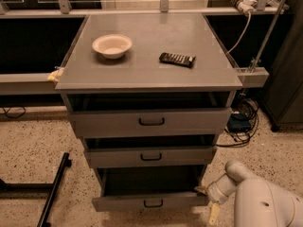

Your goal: Open bottom drawer

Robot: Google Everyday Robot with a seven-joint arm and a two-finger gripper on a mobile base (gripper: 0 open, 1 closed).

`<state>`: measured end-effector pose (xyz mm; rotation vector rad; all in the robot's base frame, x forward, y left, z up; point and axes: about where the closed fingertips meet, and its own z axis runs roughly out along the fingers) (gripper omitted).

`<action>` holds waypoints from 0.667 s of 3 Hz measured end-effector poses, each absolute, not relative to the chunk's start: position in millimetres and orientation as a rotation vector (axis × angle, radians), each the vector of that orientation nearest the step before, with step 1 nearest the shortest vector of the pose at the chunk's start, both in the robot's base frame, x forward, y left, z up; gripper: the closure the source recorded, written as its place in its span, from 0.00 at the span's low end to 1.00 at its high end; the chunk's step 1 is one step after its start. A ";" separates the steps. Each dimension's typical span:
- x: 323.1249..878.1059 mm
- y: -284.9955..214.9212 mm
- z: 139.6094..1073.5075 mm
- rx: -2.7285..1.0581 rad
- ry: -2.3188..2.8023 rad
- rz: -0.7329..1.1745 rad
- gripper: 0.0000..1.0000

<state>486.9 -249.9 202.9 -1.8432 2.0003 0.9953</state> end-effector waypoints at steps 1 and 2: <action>454.4 -255.2 223.1 -1.928 1.895 1.180 0.00; 443.8 -253.1 228.2 -1.936 1.874 1.244 0.00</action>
Offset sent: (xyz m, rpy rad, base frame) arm -0.0277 -0.0045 0.0171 0.0615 0.0719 0.1001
